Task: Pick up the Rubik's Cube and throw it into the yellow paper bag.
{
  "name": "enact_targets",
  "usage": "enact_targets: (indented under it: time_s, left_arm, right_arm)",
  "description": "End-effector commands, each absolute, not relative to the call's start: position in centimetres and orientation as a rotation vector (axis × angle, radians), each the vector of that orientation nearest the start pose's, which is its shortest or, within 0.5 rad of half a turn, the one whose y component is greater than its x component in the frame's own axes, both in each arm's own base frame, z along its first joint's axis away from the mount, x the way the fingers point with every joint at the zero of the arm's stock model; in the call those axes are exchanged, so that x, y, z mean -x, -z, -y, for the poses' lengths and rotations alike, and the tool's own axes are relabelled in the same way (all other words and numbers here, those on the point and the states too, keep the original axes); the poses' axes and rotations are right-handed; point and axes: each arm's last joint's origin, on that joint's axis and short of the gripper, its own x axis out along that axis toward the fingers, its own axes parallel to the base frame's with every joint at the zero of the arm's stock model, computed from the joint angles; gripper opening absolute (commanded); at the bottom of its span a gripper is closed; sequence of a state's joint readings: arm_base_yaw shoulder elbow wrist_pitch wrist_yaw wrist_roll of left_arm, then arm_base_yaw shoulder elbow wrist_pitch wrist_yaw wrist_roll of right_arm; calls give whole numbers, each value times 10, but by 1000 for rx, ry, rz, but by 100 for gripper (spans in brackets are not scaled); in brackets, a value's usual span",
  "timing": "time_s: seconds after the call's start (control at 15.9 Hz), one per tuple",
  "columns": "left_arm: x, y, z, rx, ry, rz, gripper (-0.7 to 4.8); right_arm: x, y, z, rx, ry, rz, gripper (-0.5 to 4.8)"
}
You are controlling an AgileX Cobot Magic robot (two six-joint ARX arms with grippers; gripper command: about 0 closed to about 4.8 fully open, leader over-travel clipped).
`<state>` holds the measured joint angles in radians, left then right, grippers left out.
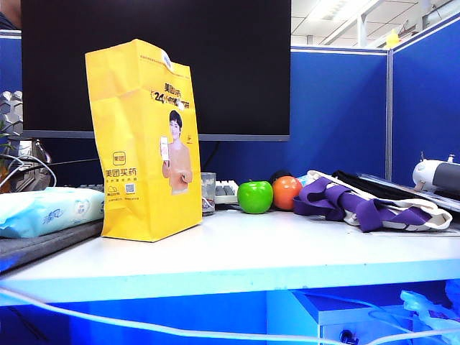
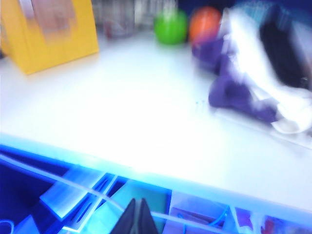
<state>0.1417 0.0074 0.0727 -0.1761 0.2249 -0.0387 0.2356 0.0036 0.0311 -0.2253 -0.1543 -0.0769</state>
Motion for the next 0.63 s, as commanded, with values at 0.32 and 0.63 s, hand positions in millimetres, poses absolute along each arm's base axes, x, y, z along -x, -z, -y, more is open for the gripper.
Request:
enact_targets:
  time_s: [0.32, 0.63]
  left_arm:
    - [-96, -154, -7, 61, 84, -129, 394]
    - [-96, -154, -7, 61, 84, -129, 394]
  right_arm:
    - [-91, -152, -26, 85, -398, -169, -1]
    - [-91, -152, -26, 85, -399, -169, -1]
